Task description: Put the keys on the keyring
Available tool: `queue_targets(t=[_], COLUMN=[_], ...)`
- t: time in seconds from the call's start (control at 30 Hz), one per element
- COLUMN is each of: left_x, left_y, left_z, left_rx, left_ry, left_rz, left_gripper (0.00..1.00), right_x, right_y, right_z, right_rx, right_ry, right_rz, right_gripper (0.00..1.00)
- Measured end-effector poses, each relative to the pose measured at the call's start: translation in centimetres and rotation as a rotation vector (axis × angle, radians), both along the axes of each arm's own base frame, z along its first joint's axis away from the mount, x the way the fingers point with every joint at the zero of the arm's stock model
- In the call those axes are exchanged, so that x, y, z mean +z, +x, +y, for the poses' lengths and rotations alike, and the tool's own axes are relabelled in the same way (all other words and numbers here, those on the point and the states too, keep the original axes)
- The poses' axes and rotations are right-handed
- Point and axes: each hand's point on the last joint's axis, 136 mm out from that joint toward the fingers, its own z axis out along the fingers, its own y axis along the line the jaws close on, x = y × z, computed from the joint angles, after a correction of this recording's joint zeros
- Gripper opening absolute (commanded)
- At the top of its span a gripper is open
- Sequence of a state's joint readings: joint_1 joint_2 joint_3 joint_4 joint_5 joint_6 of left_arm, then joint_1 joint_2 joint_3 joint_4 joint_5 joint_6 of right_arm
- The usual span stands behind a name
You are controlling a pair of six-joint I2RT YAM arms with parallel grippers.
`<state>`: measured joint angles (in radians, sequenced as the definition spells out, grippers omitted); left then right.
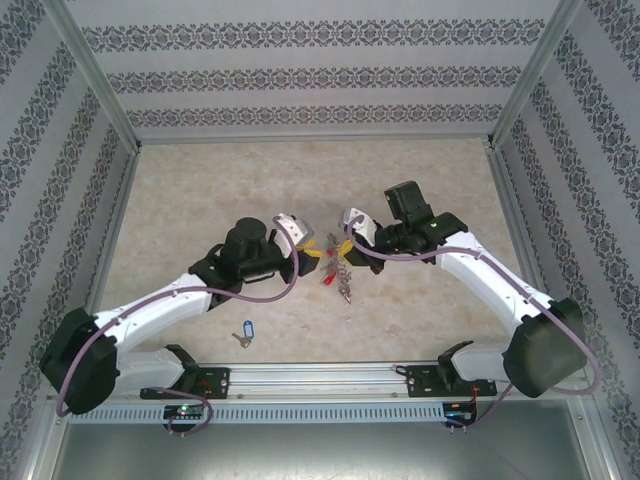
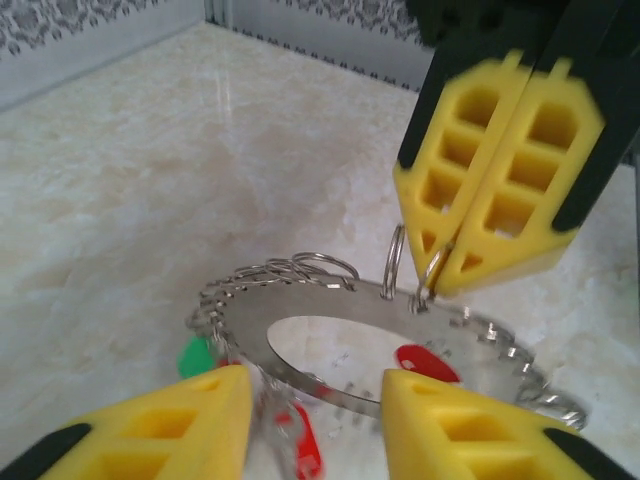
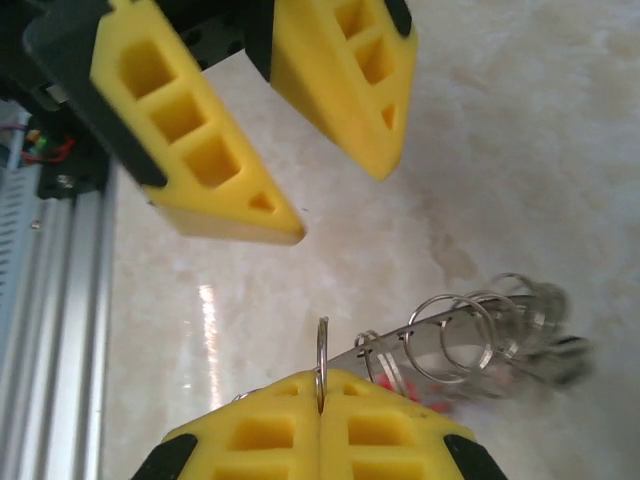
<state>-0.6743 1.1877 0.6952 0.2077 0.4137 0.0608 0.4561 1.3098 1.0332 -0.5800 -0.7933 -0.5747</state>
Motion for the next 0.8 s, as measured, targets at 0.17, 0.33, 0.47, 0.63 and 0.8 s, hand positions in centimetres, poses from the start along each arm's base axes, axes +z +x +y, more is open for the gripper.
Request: queue_targets(t=[0.17, 0.33, 0.47, 0.63, 0.8], left_x=[1.1, 1.2, 1.4, 1.8, 2.4], left_y=[-1.1, -1.1, -1.3, -2.0, -2.5], left_z=[0.4, 0.5, 0.5, 0.5, 0.6], left_rx=[-0.044, -0.049, -0.066, -0.104, -0.149], left_ry=[-0.003, 0.016, 0.022, 0.023, 0.020], left_rz=[-0.091, -0.132, -0.152, -0.188, -0.228], left_gripper=[0.34, 0.35, 0.36, 0.38, 0.37], right_x=[0.6, -1.4, -1.1, 0.5, 1.8], right_y=[-1.1, -1.2, 0.0, -0.1, -1.3], right_z=[1.2, 1.6, 0.9, 1.1, 1.2], right_rx=[0.088, 0.149, 0.111, 0.112, 0.144], right_ry=[-0.045, -0.217, -0.201, -0.119, -0.041], right_rz=[-0.226, -0.418, -0.415, -0.415, -0.417], right_gripper=[0.00, 0.00, 0.00, 0.00, 0.00])
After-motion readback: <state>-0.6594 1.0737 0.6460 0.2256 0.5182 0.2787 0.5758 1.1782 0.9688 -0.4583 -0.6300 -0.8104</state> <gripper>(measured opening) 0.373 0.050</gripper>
